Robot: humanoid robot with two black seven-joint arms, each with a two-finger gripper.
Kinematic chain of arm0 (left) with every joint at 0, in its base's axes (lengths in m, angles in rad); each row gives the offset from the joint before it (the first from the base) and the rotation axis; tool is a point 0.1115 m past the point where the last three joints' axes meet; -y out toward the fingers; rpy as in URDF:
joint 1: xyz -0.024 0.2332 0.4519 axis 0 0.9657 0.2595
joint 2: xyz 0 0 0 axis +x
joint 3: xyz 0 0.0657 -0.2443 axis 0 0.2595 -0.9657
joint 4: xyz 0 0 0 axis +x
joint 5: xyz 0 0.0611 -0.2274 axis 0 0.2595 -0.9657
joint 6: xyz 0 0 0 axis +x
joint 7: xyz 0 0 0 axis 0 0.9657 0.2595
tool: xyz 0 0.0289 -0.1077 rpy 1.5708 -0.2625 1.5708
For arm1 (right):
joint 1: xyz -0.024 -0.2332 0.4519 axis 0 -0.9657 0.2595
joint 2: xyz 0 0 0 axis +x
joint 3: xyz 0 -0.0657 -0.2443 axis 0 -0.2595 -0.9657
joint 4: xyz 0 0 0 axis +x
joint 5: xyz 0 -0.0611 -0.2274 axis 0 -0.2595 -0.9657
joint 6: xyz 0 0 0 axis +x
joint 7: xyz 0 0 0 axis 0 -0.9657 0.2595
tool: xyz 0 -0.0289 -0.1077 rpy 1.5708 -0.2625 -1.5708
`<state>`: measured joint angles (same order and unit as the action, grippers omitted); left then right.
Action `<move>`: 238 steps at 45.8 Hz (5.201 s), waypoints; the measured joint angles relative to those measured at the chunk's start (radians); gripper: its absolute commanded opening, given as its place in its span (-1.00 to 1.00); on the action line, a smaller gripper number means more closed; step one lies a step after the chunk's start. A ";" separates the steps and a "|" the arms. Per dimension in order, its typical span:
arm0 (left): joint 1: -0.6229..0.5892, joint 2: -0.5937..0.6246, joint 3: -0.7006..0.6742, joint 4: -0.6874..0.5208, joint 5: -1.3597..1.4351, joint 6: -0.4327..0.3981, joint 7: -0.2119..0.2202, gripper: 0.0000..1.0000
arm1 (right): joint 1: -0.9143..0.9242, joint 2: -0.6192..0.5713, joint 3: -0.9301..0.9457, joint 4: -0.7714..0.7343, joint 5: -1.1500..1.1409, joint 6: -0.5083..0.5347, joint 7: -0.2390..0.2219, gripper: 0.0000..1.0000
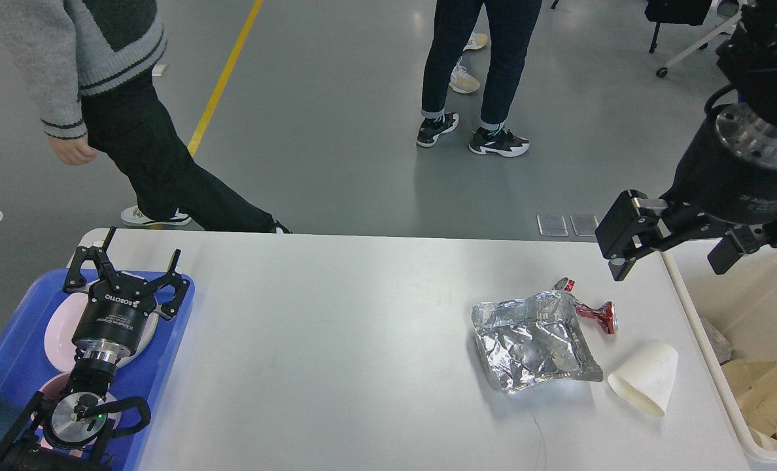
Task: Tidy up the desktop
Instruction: 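Lower the right gripper toward the white paper cup, then grasp the white paper cup with the right gripper, then carry the paper cup into the white bin and release it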
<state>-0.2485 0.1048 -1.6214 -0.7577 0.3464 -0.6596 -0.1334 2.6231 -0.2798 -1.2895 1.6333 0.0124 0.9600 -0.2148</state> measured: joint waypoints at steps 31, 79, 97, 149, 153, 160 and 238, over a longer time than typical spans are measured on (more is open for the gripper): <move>0.000 0.000 0.000 0.000 0.000 0.000 0.000 0.93 | -0.533 -0.259 -0.082 -0.156 0.231 -0.573 -0.056 1.00; -0.001 0.000 0.000 0.000 0.000 0.000 0.000 0.93 | -1.530 -0.086 0.342 -0.939 0.262 -0.795 -0.049 1.00; 0.000 0.000 0.000 0.000 0.000 0.000 0.000 0.93 | -1.562 -0.071 0.343 -0.938 0.262 -0.797 -0.047 1.00; -0.001 0.000 0.000 0.000 0.000 0.000 0.000 0.93 | -1.473 -0.157 0.352 -0.858 0.275 -0.746 -0.057 -1.00; -0.001 0.000 0.000 0.000 0.000 0.000 0.000 0.93 | -1.427 -0.195 0.345 -0.823 0.271 -0.719 -0.058 -1.00; -0.001 0.000 0.000 0.000 0.000 0.000 0.000 0.93 | -1.293 -0.260 0.293 -0.735 0.258 -0.642 -0.071 -1.00; 0.000 0.000 0.000 0.000 0.000 0.000 0.000 0.93 | -1.327 -0.421 0.301 -1.025 0.098 -0.688 -0.068 -1.00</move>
<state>-0.2489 0.1047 -1.6214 -0.7578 0.3463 -0.6596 -0.1335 1.2958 -0.7005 -0.9887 0.6082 0.1104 0.2721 -0.2826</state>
